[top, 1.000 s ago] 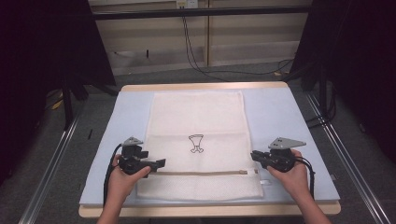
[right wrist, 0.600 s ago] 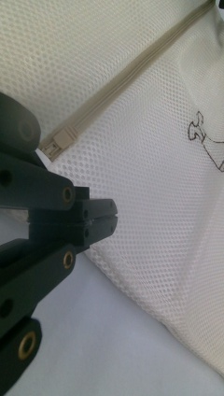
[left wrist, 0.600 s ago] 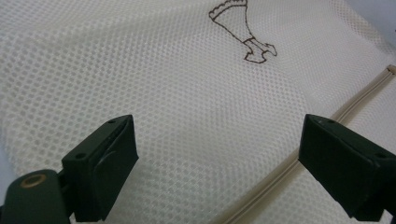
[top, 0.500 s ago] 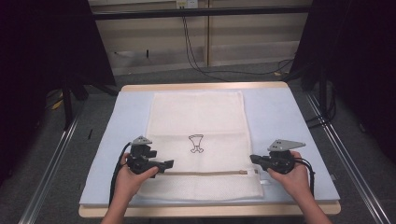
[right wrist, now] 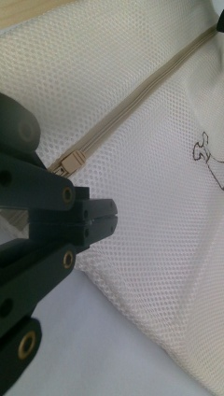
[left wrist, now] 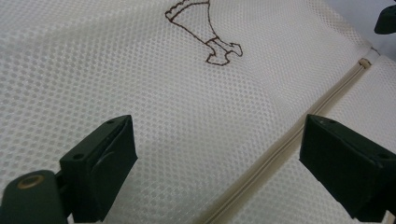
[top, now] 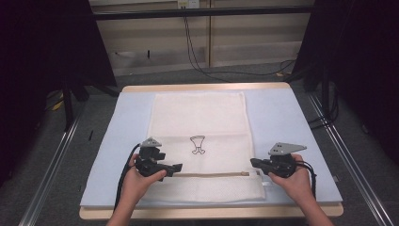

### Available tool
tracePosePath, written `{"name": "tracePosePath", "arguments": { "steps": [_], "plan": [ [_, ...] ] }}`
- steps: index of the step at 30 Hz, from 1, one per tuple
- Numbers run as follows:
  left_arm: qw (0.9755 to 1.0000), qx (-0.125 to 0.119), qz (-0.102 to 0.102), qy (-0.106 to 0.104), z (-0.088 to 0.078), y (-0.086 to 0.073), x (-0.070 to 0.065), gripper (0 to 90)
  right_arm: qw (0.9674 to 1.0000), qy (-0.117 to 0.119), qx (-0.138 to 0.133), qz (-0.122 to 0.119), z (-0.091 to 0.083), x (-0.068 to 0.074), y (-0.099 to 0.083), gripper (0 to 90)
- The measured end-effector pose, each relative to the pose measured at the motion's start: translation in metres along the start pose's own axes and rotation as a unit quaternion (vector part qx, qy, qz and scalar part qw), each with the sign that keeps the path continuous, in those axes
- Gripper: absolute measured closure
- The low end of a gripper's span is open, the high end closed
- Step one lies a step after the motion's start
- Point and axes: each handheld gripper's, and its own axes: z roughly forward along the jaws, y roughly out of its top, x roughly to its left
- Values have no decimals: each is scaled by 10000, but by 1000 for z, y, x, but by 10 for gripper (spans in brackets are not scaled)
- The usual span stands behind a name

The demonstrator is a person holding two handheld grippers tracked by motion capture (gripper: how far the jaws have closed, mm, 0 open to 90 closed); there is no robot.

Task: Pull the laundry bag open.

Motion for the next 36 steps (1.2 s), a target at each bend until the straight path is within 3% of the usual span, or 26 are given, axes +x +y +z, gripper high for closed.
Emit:
{"name": "tracePosePath", "arguments": {
  "steps": [13, 23, 29, 36],
  "plan": [
    [9992, 47, -134, -367, 13, 3, -9, 60, 10000, 18, 7, 34, -1, 0, -4, 900],
    [9986, -33, -209, -491, 15, 7, -14, 33, 9999, -110, 41, 50, -6, -2, -12, 900],
    [9979, -14, -394, -517, 20, 11, -20, 28, 9999, -117, 9, 2, -7, 0, -11, 900],
    [9977, 53, -373, -562, 26, 17, -26, 28, 9999, -98, 33, -21, -5, 1, -14, 900]
  ]
}}
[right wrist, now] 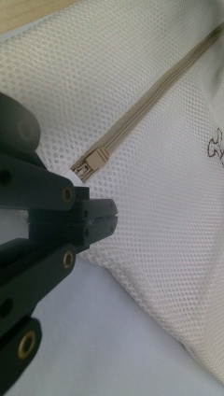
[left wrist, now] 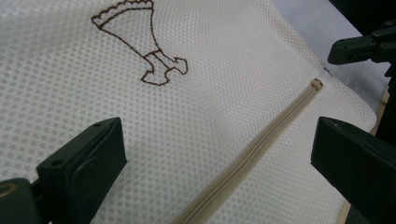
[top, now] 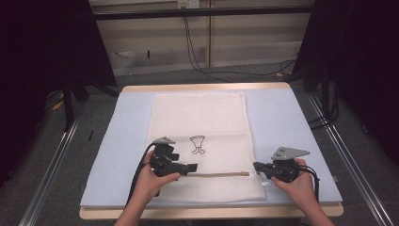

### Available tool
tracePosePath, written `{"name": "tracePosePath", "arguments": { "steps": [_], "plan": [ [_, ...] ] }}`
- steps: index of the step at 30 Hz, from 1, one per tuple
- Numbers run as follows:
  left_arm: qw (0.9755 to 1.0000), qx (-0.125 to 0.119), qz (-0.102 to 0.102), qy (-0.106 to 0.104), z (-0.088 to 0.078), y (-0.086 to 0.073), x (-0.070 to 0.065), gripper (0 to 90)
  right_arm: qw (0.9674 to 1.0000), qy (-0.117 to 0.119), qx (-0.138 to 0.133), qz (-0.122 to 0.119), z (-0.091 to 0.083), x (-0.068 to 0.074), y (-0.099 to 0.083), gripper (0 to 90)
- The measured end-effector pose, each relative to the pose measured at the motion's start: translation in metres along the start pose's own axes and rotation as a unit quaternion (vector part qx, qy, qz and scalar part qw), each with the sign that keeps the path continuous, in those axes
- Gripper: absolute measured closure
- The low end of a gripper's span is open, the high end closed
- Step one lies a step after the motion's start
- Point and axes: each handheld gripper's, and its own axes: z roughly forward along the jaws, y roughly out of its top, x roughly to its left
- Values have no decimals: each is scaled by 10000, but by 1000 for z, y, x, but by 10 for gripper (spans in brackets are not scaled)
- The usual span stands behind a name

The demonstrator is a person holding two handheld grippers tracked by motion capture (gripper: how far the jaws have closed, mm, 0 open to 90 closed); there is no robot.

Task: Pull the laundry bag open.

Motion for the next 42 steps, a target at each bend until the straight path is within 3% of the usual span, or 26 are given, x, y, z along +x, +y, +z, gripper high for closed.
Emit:
{"name": "tracePosePath", "arguments": {
  "steps": [6, 10, 17, 19, 24, 31, 33, 37, 39, 42],
  "plan": [
    [9999, 69, 82, -20, 7, 4, -9, 28, 10000, 11, -6, 80, 1, 1, -1, 900],
    [9995, 150, 242, -105, 13, 7, -16, 28, 10000, 54, -40, 31, 0, 1, -1, 900],
    [9992, 141, 320, -213, 23, 12, -31, 40, 10000, 49, -39, -3, -1, 4, -1, 900],
    [9987, 145, 434, -210, 24, 14, -33, 59, 10000, 10, -52, -1, -2, 5, 0, 900],
    [9984, 80, 439, -334, 29, 15, -39, 133, 10000, 24, -57, 24, -2, 4, -1, 900],
    [9969, 42, 651, -435, 36, 18, -46, 186, 10000, 17, -87, 14, -3, 4, -1, 900],
    [9978, 139, 492, -417, 37, 20, -49, 196, 10000, 27, -62, 11, -2, 4, -1, 900],
    [9979, 123, 466, -432, 39, 24, -56, 197, 10000, 34, -60, -12, -1, 5, -1, 900],
    [9974, 47, 546, -458, 41, 26, -60, 197, 10000, 20, -58, -10, -1, 5, -1, 900],
    [9977, 119, 533, -414, 44, 28, -67, 224, 10000, 2, -80, -4, -2, 4, -1, 900]
  ]
}}
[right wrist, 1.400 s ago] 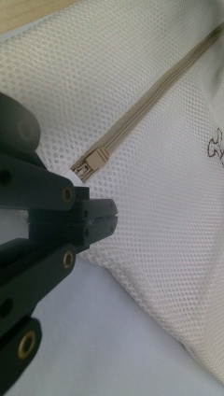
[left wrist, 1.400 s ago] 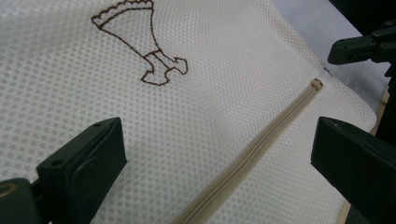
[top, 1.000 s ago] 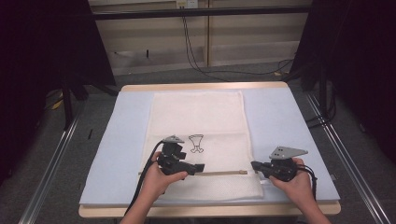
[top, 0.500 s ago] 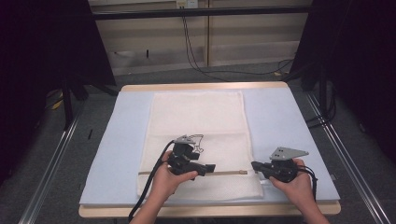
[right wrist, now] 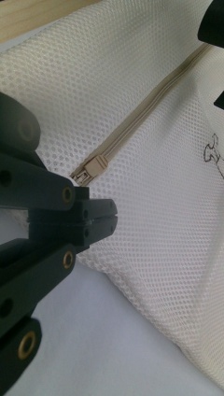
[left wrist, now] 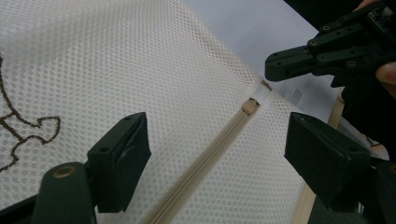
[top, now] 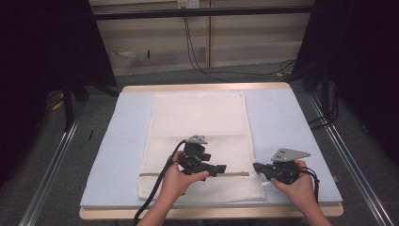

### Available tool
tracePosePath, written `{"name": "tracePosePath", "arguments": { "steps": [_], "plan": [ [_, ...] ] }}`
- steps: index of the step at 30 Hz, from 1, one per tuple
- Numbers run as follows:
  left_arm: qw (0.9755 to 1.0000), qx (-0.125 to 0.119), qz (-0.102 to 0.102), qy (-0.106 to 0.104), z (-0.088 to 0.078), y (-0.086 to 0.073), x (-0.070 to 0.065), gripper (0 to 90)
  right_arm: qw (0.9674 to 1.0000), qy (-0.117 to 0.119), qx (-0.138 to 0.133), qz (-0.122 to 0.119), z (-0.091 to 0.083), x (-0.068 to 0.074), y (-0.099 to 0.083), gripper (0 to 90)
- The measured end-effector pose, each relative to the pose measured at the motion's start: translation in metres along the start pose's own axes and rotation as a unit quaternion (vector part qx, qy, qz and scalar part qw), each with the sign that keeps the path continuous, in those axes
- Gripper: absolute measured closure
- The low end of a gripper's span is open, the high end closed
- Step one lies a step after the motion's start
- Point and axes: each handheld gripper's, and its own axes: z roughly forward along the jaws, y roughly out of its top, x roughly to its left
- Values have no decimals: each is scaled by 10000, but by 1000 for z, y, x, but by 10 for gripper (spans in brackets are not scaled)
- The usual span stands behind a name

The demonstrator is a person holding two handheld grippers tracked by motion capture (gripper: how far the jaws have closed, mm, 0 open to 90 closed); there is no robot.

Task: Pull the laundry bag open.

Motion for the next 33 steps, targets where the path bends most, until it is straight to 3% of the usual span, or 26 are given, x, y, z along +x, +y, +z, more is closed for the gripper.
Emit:
{"name": "tracePosePath", "arguments": {
  "steps": [7, 10, 14, 20, 28, 29, 33],
  "plan": [
    [10000, 56, -1, -41, 10, 4, -5, 244, 10000, -6, 4, -22, 0, 1, 0, 900],
    [10000, 93, 17, -32, 11, 6, -9, 315, 10000, -3, 7, -67, -1, 1, 0, 900],
    [9998, 164, -49, -87, 15, 8, -13, 331, 10000, -8, 3, -88, -2, 1, -1, 900],
    [9994, 256, -220, -39, 20, 11, -16, 389, 10000, -14, -20, -58, -3, 0, -1, 900],
    [9984, 318, -394, -250, 31, 13, -19, 456, 10000, 5, -32, -37, -4, -1, -2, 900],
    [9983, 352, -413, -198, 31, 13, -20, 465, 10000, 8, -32, -49, -4, -1, -2, 900],
    [9960, 439, -671, -391, 37, 12, -21, 532, 10000, 48, -47, -59, -4, 0, -1, 900]
  ]
}}
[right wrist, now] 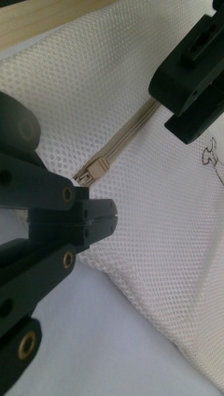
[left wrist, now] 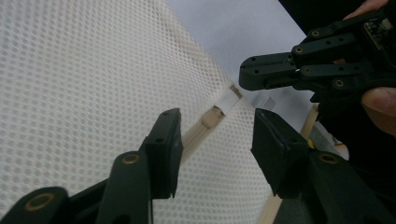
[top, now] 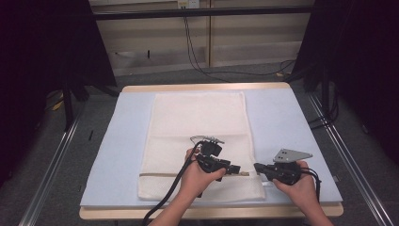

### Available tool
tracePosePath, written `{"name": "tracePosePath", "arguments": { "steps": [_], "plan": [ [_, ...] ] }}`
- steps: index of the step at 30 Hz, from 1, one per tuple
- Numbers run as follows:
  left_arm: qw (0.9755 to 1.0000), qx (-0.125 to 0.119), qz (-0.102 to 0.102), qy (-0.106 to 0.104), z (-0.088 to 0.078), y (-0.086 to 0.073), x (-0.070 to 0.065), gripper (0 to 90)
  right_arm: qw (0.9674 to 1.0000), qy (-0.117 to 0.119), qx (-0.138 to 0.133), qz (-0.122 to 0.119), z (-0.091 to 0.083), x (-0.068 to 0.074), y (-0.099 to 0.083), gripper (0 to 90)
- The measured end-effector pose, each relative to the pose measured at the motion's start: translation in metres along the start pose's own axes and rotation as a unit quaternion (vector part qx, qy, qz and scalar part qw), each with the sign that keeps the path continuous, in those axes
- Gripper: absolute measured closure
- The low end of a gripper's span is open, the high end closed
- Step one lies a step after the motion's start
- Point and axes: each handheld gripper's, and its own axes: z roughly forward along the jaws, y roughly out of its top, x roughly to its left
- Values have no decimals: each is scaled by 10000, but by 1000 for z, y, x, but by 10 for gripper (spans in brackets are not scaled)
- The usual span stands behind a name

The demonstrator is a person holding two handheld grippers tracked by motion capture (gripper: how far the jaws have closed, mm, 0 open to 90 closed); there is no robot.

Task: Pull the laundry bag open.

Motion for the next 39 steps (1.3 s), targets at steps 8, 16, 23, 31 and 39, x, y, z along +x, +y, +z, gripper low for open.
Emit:
{"name": "tracePosePath", "arguments": {
  "steps": [8, 16, 23, 31, 39],
  "plan": [
    [9993, 129, -359, -9, 11, 0, 2, 633, 9999, 52, 79, -62, 4, 3, -1, 900],
    [9984, 193, -540, 36, 25, 0, 4, 661, 9997, 87, 202, -118, 9, 5, -3, 900],
    [9977, 213, -648, -2, 35, -2, 5, 702, 9994, 70, 296, -132, 13, 4, -7, 900],
    [9955, 321, -887, -22, 46, -3, 5, 750, 9992, 75, 360, -140, 15, 4, -8, 900],
    [9919, 257, -1240, -96, 53, -3, 4, 743, 9993, 83, 353, -121, 16, 3, -10, 900]
  ]
}}
